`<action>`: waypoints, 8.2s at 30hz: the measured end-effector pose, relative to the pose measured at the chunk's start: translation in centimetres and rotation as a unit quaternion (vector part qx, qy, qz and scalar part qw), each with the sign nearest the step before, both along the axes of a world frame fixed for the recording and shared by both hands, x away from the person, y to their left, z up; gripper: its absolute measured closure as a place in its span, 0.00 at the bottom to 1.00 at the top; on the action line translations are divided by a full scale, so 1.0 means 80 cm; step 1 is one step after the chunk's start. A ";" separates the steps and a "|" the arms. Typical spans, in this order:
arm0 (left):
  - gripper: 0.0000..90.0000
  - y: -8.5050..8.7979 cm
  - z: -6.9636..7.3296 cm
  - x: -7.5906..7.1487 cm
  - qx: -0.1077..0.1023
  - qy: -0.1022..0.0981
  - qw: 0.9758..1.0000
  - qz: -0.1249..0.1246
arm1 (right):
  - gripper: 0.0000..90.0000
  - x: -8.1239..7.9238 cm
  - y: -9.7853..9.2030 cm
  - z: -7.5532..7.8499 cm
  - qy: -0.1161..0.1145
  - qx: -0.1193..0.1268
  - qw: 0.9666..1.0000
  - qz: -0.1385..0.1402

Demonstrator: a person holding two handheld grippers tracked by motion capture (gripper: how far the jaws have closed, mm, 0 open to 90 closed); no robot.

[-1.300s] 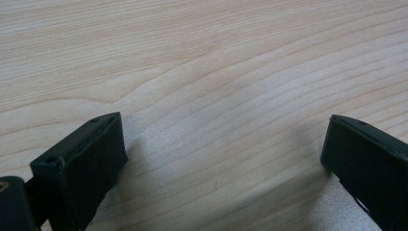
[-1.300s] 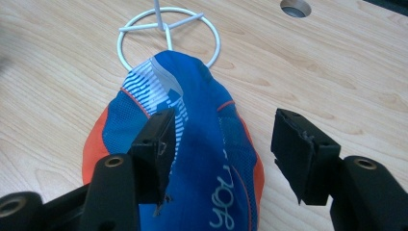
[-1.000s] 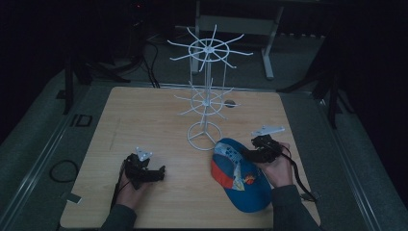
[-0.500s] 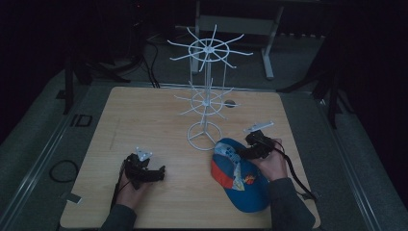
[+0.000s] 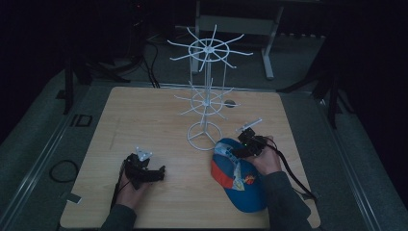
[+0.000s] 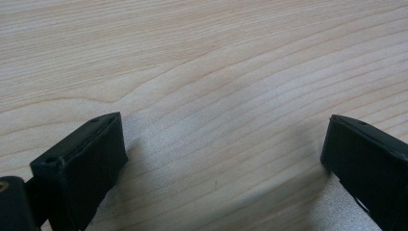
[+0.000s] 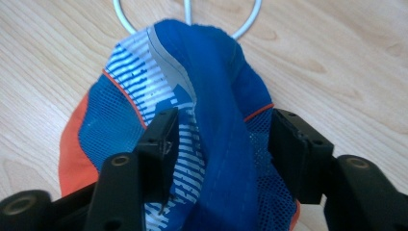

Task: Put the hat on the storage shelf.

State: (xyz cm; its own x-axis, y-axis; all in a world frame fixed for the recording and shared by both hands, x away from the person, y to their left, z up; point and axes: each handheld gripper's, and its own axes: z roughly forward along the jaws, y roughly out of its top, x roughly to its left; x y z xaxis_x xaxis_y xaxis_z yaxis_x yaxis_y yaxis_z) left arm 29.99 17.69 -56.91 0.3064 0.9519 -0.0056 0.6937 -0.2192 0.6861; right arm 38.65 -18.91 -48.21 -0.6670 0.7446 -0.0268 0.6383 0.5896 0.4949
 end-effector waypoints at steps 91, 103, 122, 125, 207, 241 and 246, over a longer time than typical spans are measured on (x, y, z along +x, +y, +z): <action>0.02 -0.001 0.000 0.001 0.000 -0.001 1.000 -0.002 | 0.99 -0.074 -0.058 0.125 -0.134 0.131 0.980 0.065; 0.02 -0.002 0.000 0.000 -0.001 -0.002 1.000 -0.001 | 0.99 -0.080 -0.070 0.133 -0.149 0.134 0.978 0.056; 0.02 -0.002 0.000 0.001 -0.001 -0.002 1.000 -0.001 | 0.99 -0.092 -0.081 0.151 -0.169 0.140 0.974 0.056; 0.02 -0.002 0.000 0.000 -0.001 -0.002 1.000 -0.001 | 0.99 -0.094 -0.083 0.154 -0.171 0.141 0.974 0.056; 0.02 -0.003 0.000 0.000 -0.001 -0.001 1.000 -0.004 | 0.99 -0.108 -0.072 0.222 -0.203 0.166 0.960 0.102; 0.02 -0.003 0.000 0.000 -0.001 -0.001 1.000 -0.004 | 0.99 -0.111 -0.069 0.224 -0.211 0.178 0.955 0.108; 0.02 -0.003 0.000 0.000 -0.001 -0.001 1.000 -0.003 | 0.99 -0.111 -0.067 0.229 -0.218 0.180 0.953 0.109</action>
State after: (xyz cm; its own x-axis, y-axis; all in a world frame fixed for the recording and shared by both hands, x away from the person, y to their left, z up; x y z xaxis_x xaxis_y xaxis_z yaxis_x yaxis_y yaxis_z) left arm 29.99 17.47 -56.92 0.3129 0.9498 -0.0067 0.6901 -0.2225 0.6886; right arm 29.78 -24.30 -29.86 -0.7912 0.6025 -0.1048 0.2081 0.4265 0.8802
